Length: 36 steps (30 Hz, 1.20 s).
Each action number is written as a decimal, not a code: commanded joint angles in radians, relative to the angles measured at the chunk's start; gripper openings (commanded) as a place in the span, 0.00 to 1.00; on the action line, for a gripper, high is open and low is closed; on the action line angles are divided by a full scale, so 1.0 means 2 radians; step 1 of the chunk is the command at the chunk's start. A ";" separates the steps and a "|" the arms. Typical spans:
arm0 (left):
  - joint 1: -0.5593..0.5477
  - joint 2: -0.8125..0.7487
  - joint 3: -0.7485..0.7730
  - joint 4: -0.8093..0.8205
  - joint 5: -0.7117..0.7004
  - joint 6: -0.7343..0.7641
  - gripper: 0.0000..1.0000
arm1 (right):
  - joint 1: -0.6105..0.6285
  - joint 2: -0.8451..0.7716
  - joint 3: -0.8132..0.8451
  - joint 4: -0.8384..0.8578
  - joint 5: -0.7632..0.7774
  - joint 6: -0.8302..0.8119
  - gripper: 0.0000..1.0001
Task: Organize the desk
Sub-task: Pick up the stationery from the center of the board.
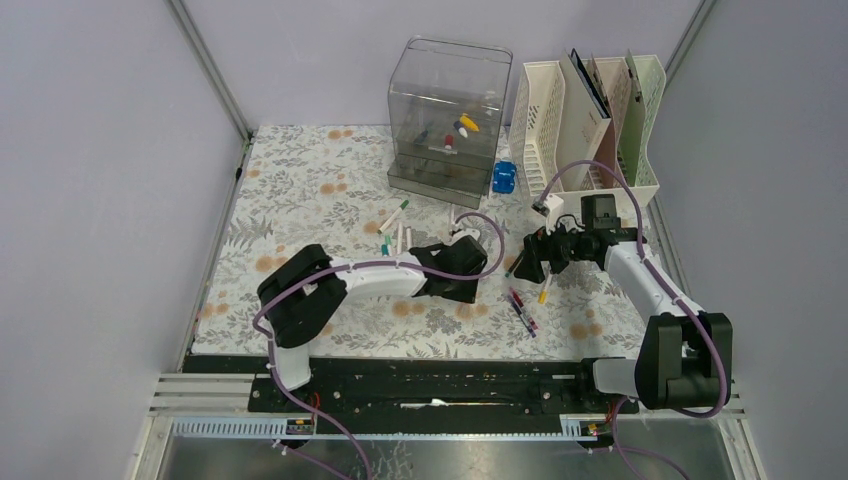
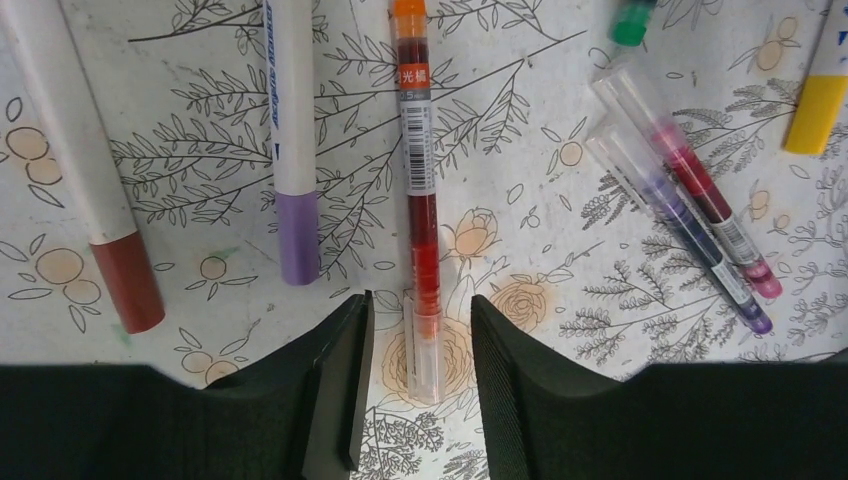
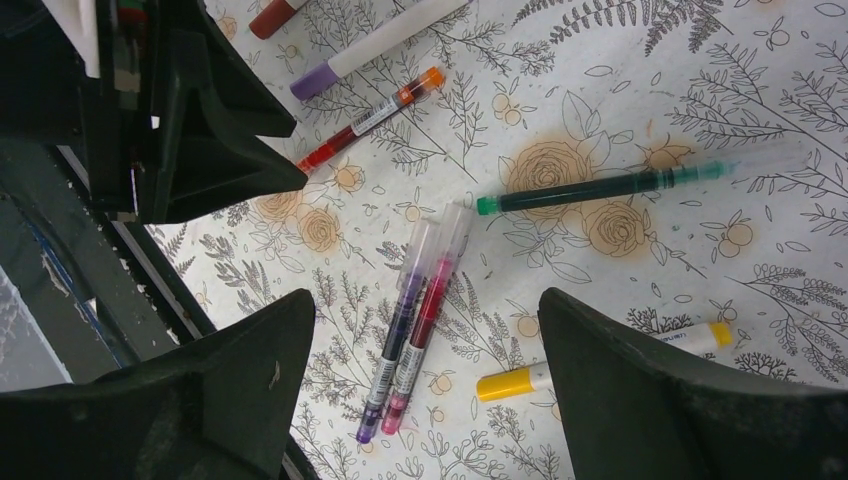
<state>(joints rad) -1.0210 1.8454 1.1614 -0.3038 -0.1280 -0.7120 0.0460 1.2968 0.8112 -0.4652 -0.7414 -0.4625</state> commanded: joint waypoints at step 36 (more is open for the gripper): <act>0.001 -0.095 -0.089 0.193 0.025 0.014 0.00 | 0.002 -0.002 0.014 0.011 0.006 0.005 0.89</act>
<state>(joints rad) -1.0340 1.7630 1.0454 -0.1493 -0.1143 -0.6636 0.0460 1.2968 0.8085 -0.4580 -0.7414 -0.4545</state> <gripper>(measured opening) 0.144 0.892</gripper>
